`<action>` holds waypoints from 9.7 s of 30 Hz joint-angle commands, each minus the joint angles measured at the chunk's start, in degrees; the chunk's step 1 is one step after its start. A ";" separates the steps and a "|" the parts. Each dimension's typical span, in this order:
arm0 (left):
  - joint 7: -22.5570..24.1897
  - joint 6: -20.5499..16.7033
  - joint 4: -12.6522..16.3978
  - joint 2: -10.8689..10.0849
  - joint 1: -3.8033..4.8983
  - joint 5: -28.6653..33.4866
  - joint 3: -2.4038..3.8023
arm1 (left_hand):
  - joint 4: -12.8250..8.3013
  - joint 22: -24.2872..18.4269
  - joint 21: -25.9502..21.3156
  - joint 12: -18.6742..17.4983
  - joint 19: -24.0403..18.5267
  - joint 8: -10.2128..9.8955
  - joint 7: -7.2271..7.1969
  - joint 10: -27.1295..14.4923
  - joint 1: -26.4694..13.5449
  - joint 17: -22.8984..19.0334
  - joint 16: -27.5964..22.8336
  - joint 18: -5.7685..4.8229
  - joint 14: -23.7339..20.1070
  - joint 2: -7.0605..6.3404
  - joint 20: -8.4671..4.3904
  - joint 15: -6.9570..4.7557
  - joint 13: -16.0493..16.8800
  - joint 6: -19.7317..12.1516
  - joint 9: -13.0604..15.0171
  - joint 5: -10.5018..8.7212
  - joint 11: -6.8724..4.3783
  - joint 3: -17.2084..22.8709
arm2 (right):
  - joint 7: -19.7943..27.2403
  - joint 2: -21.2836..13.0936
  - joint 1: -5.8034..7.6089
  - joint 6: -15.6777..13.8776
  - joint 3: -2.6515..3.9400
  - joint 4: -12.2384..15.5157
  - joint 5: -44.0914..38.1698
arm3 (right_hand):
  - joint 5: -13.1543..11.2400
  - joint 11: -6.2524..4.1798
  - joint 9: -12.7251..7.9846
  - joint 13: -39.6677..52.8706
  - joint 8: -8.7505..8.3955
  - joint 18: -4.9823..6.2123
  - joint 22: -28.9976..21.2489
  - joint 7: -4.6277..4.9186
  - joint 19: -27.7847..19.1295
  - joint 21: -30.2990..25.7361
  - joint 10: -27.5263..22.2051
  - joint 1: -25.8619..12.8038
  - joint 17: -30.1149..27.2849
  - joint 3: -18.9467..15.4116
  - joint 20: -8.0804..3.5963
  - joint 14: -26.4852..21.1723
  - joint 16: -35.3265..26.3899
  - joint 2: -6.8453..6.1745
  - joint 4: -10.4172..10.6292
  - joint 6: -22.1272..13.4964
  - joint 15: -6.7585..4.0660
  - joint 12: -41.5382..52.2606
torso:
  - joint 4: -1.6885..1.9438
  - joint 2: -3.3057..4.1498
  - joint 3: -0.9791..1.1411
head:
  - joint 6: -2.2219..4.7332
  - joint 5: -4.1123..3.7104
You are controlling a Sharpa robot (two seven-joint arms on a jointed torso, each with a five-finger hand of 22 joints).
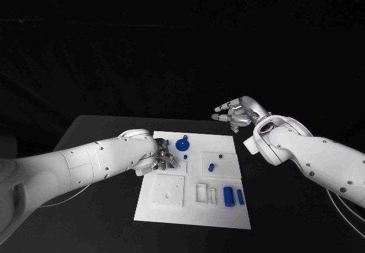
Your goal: Assemble the parts on the task board
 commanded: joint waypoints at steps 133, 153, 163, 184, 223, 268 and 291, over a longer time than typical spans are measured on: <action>3.49 -0.94 8.82 -9.00 0.25 4.32 2.67 | 8.29 1.03 -8.11 -9.95 0.39 4.32 1.56 0.70 5.41 -18.20 -8.85 -1.32 -5.23 -3.06 -1.44 1.27 1.03 -12.73 -54.41 -1.49 3.05 -22.45 | 0.20 -0.26 -1.32 1.67 0.03 -1.02 1.07 | 1.23 0.05 -0.08 -0.22 -0.31 1.06 -0.31 0.15 2.75 -0.24 -0.41 -1.09 0.12 -0.88 0.07 0.20 -0.47 0.22 0.64 -0.51 0.14 -0.28 | 0.07 0.02 -0.08 | -0.28 -1.22; 2.51 -0.13 6.35 -6.51 -0.19 4.00 2.12 | 10.17 1.04 -7.28 -9.31 0.19 17.59 -1.21 0.72 4.16 -17.47 -7.21 -2.08 -5.12 -2.61 -2.27 0.42 1.54 -11.80 -39.79 2.88 1.79 -23.00 | 0.83 -0.19 -1.49 0.31 0.03 -2.11 4.09 | 1.12 0.48 -0.21 -0.48 -0.41 1.23 -0.49 0.83 2.70 -0.60 -0.65 -0.88 -0.12 -1.43 0.31 0.14 -0.73 0.12 1.47 -5.20 0.41 -0.50 | 0.21 0.03 -0.05 | -0.70 -1.24; 2.26 0.41 4.60 -4.56 -0.43 2.78 1.94 | 10.39 1.06 -6.73 -9.03 0.00 19.07 -2.09 0.60 4.06 -17.43 -6.82 -2.30 -5.08 -2.50 -2.55 0.15 1.99 -12.16 -27.24 2.89 1.43 -22.95 | 0.73 -0.05 -1.50 0.39 0.03 -2.12 4.19 | 1.16 0.50 -0.21 -0.50 -0.42 1.31 -0.49 0.84 2.71 -0.62 -0.63 -0.72 -0.11 -1.71 0.38 0.14 -0.67 0.12 1.81 -5.27 0.45 -0.40 | 0.23 0.01 -0.04 | -0.79 -1.40; 1.40 2.12 2.27 -3.03 -0.89 0.29 1.28 | 11.09 1.01 -6.76 -9.11 0.00 17.07 -1.84 0.47 3.79 -17.84 -6.93 -2.21 -5.23 -2.66 -2.43 0.26 1.93 -11.89 -27.53 2.12 1.57 -22.80 | 0.57 -0.03 -1.50 0.68 0.03 -2.06 4.19 | 1.27 0.48 -0.19 -0.50 -0.40 1.33 -0.43 0.82 2.73 -0.48 -0.62 -0.64 -0.09 -1.81 0.38 0.14 -0.61 0.15 1.96 -4.97 0.44 -0.32 | 0.36 0.01 -0.07 | -0.96 -1.77; 1.70 2.63 0.15 -0.95 -1.81 1.60 1.20 | 9.60 1.02 -6.69 -9.01 0.00 14.43 -1.72 0.55 5.44 -17.79 -6.65 -2.17 -5.20 1.44 -2.42 0.26 1.90 -11.12 -29.21 0.31 1.66 -22.89 | 0.18 0.53 -1.50 1.09 0.03 -2.29 4.16 | 1.31 0.47 -0.19 -0.54 -0.40 1.34 -0.44 0.81 2.71 -0.51 -0.65 -0.60 -0.12 -1.81 0.38 0.12 -0.62 0.26 2.03 -4.91 0.44 -0.31 | 0.48 0.05 -0.04 | -1.25 -2.21; 3.40 0.46 1.50 -2.02 -2.20 3.59 1.07 | -5.79 1.06 -6.08 -9.54 -0.35 10.50 -1.55 1.03 7.30 -17.66 -6.46 -1.83 -5.03 9.32 -2.30 0.31 1.31 -9.69 -28.24 12.07 1.78 -14.59 | -0.08 0.61 -1.74 2.04 0.03 -2.60 4.13 | 1.49 0.42 -0.14 -0.41 -0.35 1.27 -0.39 0.73 2.73 -0.36 -0.55 -0.76 -0.02 -1.73 0.34 0.16 -0.50 0.30 2.00 -3.85 0.40 -0.11 | 0.55 -0.04 -0.03 | -1.36 -2.44; 3.30 0.28 3.71 -3.31 -1.88 4.18 1.82 | -2.67 1.05 -5.16 -9.72 -0.56 10.95 -1.34 1.72 5.12 -17.51 -6.40 -1.40 -4.67 1.79 -2.19 0.35 1.07 -8.98 -26.98 -1.72 1.89 9.55 | -0.30 0.76 -1.81 3.03 0.03 -3.02 4.13 | 1.49 0.42 -0.14 -0.41 -0.35 1.27 -0.39 0.73 2.73 -0.36 -0.55 -0.76 -0.02 -1.73 0.34 0.16 -0.50 0.30 2.00 -3.85 0.40 -0.11 | 0.56 0.02 0.00 | -0.86 -2.04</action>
